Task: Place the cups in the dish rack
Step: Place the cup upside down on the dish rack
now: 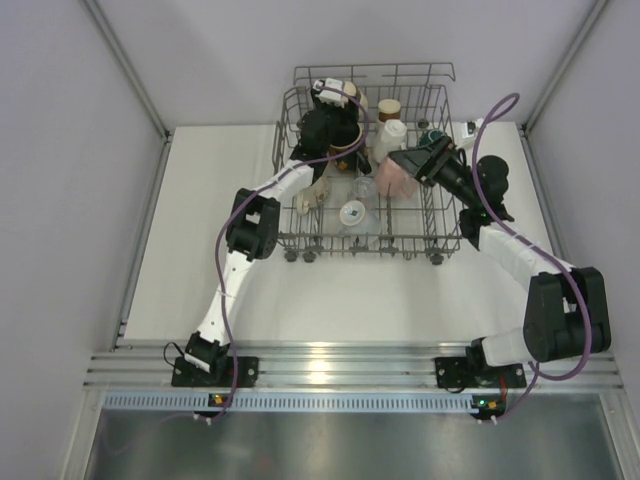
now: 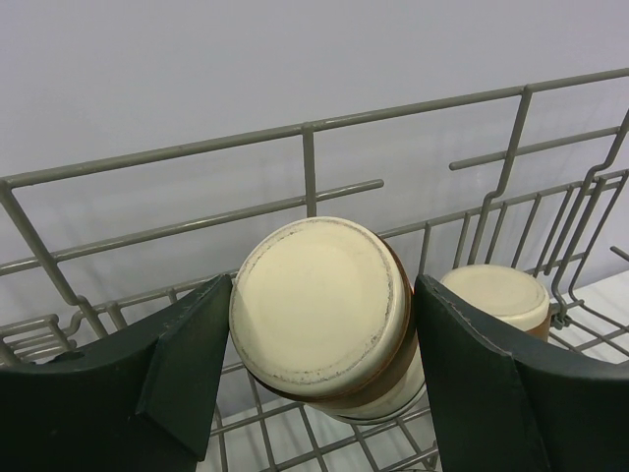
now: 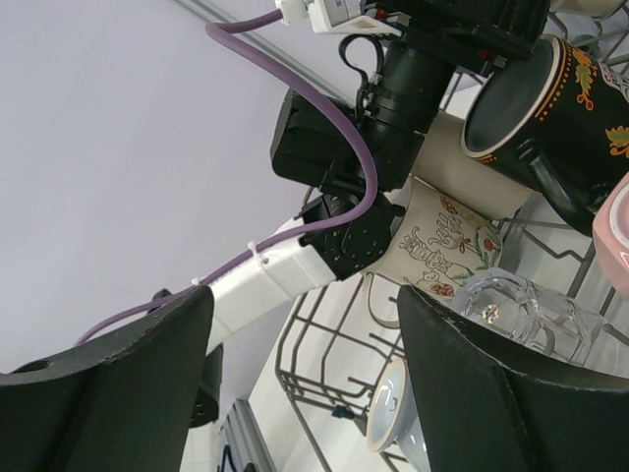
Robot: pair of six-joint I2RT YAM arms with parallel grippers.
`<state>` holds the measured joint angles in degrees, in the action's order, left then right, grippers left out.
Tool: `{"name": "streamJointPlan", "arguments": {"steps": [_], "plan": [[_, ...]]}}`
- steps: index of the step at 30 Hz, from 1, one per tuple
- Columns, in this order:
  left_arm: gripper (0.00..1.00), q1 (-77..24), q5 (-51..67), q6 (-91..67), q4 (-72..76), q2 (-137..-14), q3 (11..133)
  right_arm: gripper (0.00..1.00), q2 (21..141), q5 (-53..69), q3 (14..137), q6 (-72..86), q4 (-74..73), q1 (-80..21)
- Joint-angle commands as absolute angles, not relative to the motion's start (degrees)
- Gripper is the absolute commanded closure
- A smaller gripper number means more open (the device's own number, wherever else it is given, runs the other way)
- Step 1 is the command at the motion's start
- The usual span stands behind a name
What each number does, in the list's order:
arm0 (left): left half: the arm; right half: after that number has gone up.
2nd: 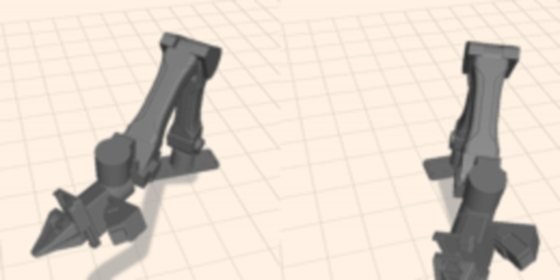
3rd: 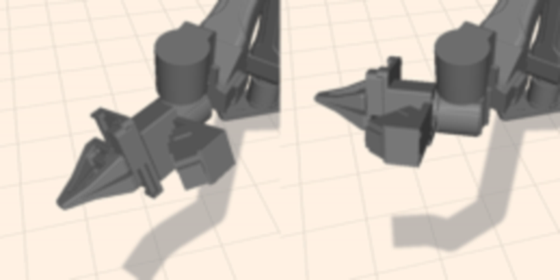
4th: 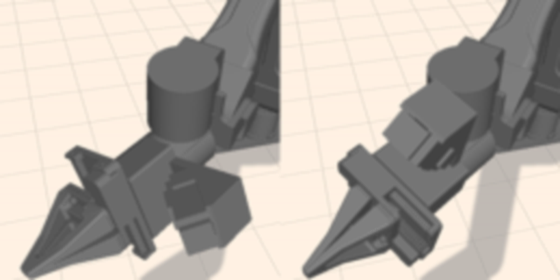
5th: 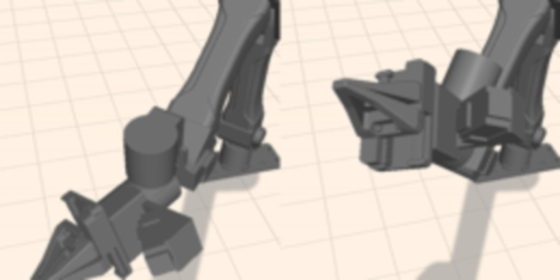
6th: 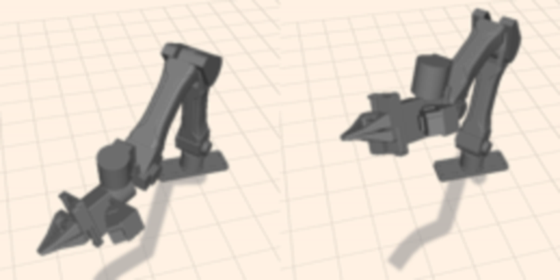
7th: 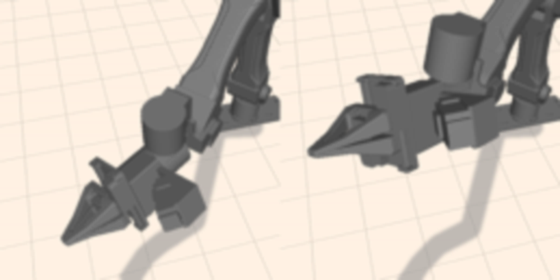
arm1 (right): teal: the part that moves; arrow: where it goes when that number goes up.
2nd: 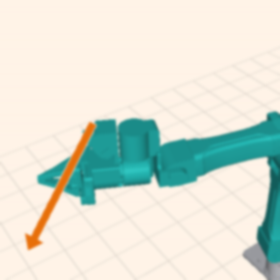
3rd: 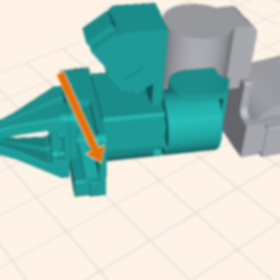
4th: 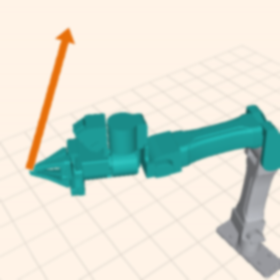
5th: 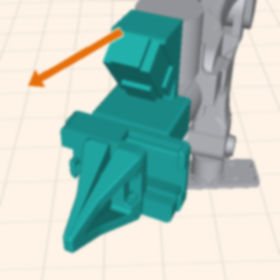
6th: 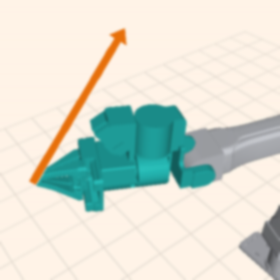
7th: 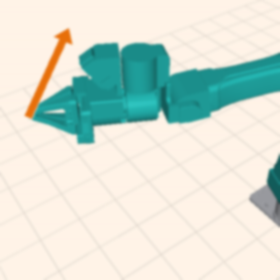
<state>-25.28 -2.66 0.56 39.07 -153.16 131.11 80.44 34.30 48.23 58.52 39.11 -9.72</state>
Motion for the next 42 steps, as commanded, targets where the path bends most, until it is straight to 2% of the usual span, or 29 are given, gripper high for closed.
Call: {"name": "streamJointPlan", "arguments": {"steps": [1, 25, 32, 39, 42], "plan": [[0.40, -26.28, -2.90, 0.27, 44.82, -153.64, 128.58, 0.24, 81.39, 35.42, 49.75, 59.67, 44.47, -8.61], [0.18, -27.77, -1.76, -0.71, 44.38, -151.78, 128.32, 0.19, 82.18, 37.18, 49.31, 63.19, 48.78, -7.56], [0.16, -27.25, -3.52, 0.26, 44.21, -156.80, 135.70, 0.18, 82.27, 37.62, 49.57, 63.98, 49.48, -7.38], [0.16, -27.25, -2.64, 0.18, 47.19, -152.67, 129.03, 0.17, 82.97, 37.62, 49.74, 63.37, 48.79, -6.94], [0.19, -27.60, -1.24, -2.37, 49.39, -148.72, 124.02, 0.18, 82.53, 37.62, 51.76, 59.78, 42.47, -6.68]]}}
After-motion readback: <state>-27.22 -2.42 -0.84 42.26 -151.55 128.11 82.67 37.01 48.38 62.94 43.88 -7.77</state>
